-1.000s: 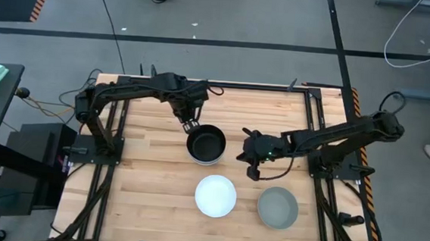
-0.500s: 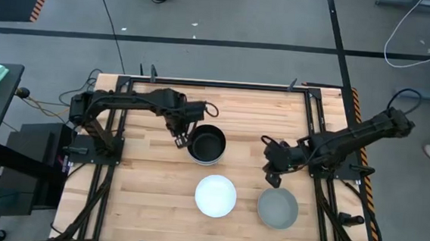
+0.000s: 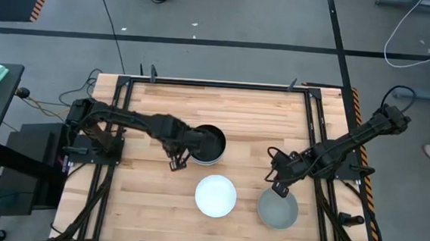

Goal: Nest bowls inside each other
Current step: Stack the gray bowl on the black bowl

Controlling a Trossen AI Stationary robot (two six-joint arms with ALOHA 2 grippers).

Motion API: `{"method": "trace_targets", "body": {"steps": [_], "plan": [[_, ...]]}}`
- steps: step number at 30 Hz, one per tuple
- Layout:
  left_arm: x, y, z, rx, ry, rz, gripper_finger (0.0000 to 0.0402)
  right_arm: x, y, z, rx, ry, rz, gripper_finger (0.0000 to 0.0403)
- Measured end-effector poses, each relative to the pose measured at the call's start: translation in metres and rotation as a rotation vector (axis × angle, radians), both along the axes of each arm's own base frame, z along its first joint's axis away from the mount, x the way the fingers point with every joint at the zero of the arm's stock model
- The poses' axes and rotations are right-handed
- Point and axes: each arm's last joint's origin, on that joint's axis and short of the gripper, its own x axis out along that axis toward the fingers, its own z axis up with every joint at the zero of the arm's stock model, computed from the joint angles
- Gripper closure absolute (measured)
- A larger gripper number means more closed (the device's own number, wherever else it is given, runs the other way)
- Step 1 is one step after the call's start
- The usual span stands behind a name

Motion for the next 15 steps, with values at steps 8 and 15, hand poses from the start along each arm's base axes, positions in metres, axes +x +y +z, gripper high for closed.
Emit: {"method": "trace_targets", "body": {"steps": [8, 15], "plan": [[-0.008, -0.049, 0.0, 0.044, -0.023, -0.053, 0.0366, -0.013, 0.015, -0.003, 0.008, 0.059, -0.011, 0.0389], [-0.02, -0.086, 0.001, 0.095, -0.063, -0.079, 0.0375, -0.022, 0.026, -0.004, 0.035, 0.079, -0.047, 0.0388]]}}
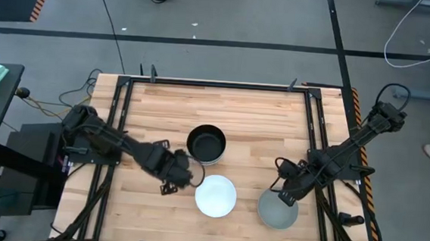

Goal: Nest bowls inside each other
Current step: Stack the gray bowl on the black bowl

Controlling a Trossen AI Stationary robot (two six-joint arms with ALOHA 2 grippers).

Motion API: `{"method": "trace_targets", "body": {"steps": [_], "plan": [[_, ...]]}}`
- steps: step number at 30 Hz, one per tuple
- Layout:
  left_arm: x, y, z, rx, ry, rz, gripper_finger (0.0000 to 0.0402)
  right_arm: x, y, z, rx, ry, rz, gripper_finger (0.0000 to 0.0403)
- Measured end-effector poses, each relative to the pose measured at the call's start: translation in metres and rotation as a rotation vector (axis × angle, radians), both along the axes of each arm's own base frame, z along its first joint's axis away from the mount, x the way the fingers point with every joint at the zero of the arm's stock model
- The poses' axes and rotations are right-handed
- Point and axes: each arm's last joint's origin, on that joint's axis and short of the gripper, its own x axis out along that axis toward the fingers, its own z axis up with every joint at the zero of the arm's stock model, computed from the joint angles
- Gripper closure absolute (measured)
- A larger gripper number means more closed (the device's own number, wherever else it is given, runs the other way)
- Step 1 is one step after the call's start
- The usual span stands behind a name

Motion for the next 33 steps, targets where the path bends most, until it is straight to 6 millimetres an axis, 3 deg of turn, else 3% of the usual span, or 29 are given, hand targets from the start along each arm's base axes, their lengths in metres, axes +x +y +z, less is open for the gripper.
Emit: {"method": "trace_targets", "body": {"steps": [8, 18, 27, 33], "plan": [[-0.011, -0.025, 0.0, 0.029, -0.036, -0.02, 0.0372, -0.007, 0.006, 0.0, 0.01, 0.02, -0.031, 0.0344], [-0.012, -0.028, 0.001, 0.075, -0.061, -0.029, 0.0373, -0.011, 0.001, -0.002, -0.024, 0.066, -0.106, 0.0277], [-0.012, -0.027, 0.001, 0.09, -0.069, -0.029, 0.0372, -0.019, -0.003, -0.024, -0.002, 0.152, -0.16, 0.0269], [-0.012, -0.027, 0.001, 0.101, -0.074, -0.028, 0.0366, -0.014, 0.001, -0.036, 0.074, 0.094, -0.151, 0.0272]]}}
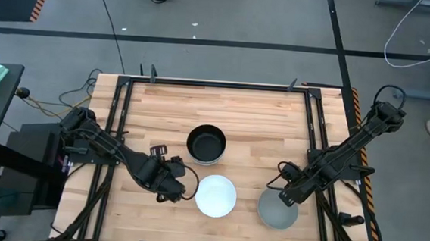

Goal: Nest bowls inside each other
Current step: Stack the gray bowl on the black bowl

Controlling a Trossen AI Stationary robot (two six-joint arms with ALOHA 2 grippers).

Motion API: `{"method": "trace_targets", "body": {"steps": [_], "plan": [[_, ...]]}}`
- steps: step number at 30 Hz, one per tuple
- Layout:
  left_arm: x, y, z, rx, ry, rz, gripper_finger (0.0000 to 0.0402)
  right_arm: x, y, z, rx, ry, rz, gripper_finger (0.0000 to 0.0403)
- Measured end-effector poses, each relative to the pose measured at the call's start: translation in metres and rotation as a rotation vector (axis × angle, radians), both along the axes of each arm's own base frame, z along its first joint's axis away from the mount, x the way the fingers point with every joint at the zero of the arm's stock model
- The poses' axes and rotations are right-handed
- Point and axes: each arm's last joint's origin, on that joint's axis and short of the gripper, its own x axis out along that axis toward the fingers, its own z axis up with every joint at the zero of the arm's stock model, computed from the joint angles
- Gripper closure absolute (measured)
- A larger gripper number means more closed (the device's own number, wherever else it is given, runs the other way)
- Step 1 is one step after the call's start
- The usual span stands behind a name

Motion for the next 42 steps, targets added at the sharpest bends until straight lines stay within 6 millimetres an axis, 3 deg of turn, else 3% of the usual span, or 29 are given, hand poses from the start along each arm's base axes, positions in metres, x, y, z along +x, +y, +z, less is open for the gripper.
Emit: {"method": "trace_targets", "body": {"steps": [26, 38, 42], "plan": [[0.002, 0.001, 0.001, 0.046, -0.036, 0.004, 0.0371, 0.013, 0.013, -0.035, -0.082, 0.143, 0.062, 0.0279], [0.002, 0.001, 0.001, 0.053, -0.04, 0.004, 0.037, 0.013, 0.013, -0.034, -0.081, 0.137, 0.082, 0.0385], [0.002, 0.001, 0.001, 0.054, -0.04, 0.004, 0.0366, 0.014, 0.013, -0.034, -0.085, 0.127, 0.131, 0.0393]]}}
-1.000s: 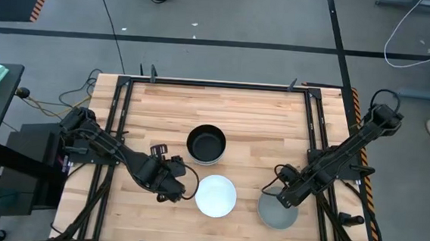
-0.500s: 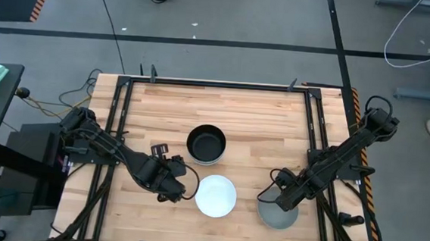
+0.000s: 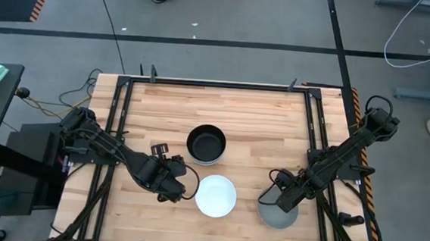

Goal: Nest bowls inside each other
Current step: Stack the gray bowl on the black bowl

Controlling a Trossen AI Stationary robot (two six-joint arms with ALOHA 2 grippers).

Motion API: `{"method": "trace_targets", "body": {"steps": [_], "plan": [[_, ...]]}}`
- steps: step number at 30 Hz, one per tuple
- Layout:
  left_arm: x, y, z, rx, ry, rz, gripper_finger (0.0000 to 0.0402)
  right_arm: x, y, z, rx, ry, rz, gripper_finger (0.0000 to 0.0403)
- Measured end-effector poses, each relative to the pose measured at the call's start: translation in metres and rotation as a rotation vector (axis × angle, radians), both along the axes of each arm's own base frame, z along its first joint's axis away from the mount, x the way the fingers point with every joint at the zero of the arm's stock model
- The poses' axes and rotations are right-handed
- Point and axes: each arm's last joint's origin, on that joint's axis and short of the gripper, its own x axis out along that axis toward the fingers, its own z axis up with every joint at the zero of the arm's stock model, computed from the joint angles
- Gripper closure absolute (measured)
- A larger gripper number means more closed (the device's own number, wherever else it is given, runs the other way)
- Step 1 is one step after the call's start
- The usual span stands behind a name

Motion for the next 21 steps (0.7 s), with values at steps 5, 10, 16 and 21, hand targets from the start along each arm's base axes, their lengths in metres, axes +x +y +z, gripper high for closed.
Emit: {"method": "trace_targets", "body": {"steps": [5, 10, 16, 21], "plan": [[0.0, 0.0, 0.0, 0.0, 0.0, 0.0, 0.0369, 0.003, -0.004, 0.0, -0.002, -0.001, 0.032, 0.0397], [0.0, 0.0, 0.0, 0.001, 0.001, -0.002, 0.0377, 0.007, -0.014, 0.005, 0.003, -0.02, 0.06, 0.0398], [0.0, 0.0, 0.0, 0.001, 0.001, -0.002, 0.0373, 0.016, -0.022, 0.021, -0.017, -0.071, 0.107, 0.04], [0.0, 0.0, 0.0, 0.002, 0.003, -0.006, 0.0366, 0.023, -0.03, 0.039, -0.062, -0.074, 0.119, 0.04]]}}
